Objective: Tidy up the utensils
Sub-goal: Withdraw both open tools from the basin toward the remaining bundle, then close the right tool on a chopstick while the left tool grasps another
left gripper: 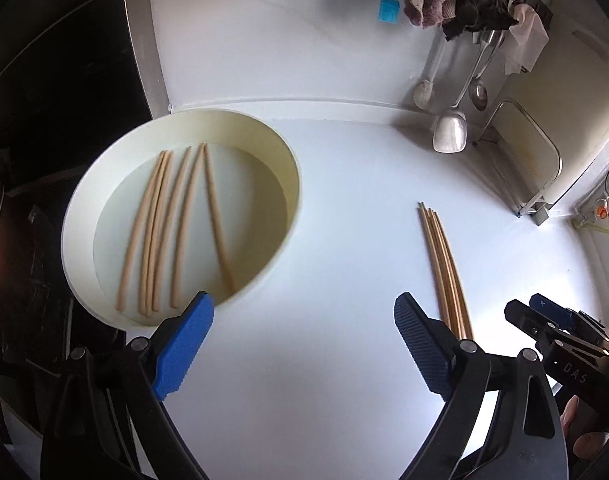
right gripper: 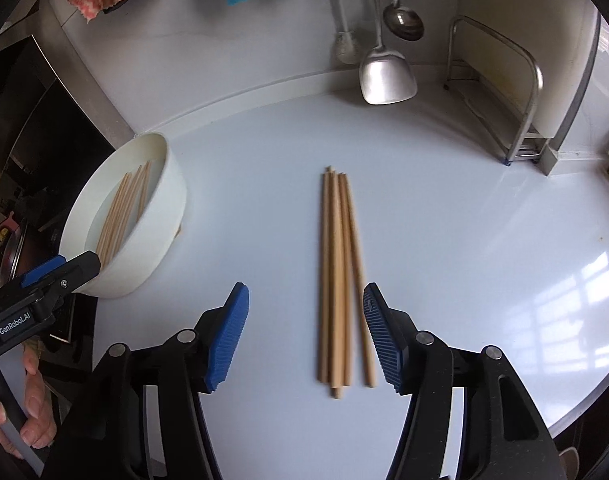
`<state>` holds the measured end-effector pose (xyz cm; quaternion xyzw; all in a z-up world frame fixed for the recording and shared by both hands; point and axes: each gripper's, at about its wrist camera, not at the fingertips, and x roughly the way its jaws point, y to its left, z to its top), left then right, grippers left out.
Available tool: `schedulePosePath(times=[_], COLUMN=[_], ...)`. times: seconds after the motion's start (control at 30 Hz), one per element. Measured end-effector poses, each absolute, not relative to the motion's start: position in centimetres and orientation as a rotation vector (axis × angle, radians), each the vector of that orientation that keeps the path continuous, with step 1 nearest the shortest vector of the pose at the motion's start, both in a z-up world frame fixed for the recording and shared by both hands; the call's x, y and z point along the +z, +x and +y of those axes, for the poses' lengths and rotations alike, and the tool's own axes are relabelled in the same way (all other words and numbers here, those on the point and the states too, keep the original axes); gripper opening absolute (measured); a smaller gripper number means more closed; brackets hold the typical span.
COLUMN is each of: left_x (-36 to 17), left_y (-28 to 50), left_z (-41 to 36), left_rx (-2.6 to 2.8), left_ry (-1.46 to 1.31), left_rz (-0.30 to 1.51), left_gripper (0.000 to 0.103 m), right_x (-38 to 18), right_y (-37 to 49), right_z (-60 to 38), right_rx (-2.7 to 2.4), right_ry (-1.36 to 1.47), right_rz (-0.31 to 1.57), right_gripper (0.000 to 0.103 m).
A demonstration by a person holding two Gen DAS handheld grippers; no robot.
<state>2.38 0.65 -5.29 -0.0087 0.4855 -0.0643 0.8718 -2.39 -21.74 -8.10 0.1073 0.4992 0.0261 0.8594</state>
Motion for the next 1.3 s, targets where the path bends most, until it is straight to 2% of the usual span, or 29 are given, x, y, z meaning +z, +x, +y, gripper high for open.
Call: schedulePosePath(times=[0.37, 0.77, 1.3], left_x=[-7.4, -12.2, -14.6], left_y=[-0.8, 2.3, 3.7], left_z=[-5.7, -7.0, -7.0], left_rx=[-0.026, -0.060, -0.061], left_ry=[0.010, 0.012, 0.004], left_rz=[1.082, 1.007, 1.025], left_gripper=[0.092, 0.094, 0.094], right_x=[-11.8, -17.2, -19.0], right_y=[-2.4, 0.1, 1.0], right_z=[-29.6, -27.4, -25.8], right_rx=[0.097, 0.093, 0.078], right_ry=[0.222, 0.190, 0.074], right_rz=[1.059, 1.020, 1.009], right_gripper=[0.060, 0.060, 0.060])
